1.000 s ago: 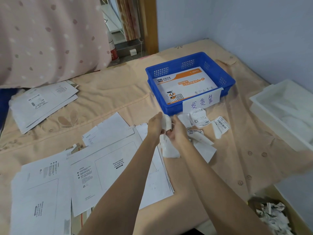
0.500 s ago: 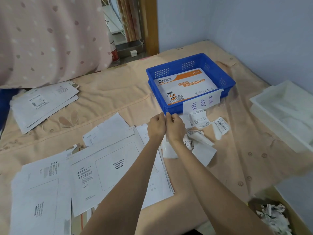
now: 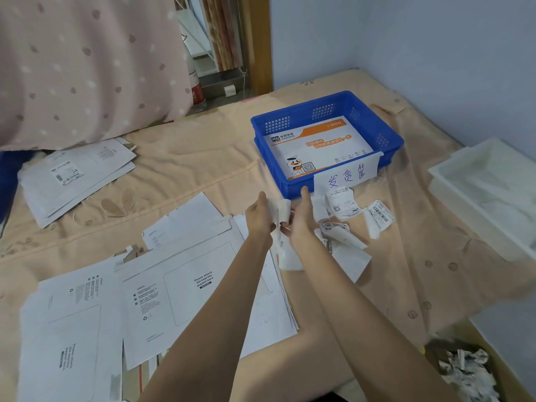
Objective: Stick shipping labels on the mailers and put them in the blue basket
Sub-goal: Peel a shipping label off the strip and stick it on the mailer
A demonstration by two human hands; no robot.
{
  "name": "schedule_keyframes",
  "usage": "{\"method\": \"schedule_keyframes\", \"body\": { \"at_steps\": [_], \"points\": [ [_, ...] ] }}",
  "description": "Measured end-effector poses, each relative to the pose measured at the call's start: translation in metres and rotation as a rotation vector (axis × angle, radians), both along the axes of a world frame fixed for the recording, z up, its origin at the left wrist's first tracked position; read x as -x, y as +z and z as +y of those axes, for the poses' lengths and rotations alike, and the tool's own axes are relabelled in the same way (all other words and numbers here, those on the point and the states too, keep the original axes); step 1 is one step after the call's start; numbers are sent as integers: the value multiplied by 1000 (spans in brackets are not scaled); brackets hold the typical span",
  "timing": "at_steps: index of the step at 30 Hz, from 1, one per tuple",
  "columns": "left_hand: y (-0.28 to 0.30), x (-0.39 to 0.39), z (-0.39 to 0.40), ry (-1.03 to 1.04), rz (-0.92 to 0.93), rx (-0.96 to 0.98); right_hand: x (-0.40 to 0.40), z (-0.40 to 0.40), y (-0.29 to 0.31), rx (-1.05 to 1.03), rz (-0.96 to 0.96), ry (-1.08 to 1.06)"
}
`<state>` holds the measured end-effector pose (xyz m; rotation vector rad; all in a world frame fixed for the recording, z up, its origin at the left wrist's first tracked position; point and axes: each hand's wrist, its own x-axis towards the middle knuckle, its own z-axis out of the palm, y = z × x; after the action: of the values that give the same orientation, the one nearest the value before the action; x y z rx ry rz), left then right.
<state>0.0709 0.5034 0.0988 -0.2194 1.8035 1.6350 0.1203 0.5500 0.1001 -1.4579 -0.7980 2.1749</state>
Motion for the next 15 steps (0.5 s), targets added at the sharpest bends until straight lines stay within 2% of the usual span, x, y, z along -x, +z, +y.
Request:
{"method": "schedule_keyframes", "body": {
  "at_steps": [3,5,10,15],
  "points": [
    [-1,2,0,-41,39,40,3,0,-4,-142,-115,117],
    [-2,3,0,-46,27,44,5,-1,-1,-163,-120,137],
    [4,6,-2,-14,-160,-82,2,-2,-1,1,28,81],
    [11,6,-7,139,-480,-334,-5,2,-1,180,210,-31]
  ]
}}
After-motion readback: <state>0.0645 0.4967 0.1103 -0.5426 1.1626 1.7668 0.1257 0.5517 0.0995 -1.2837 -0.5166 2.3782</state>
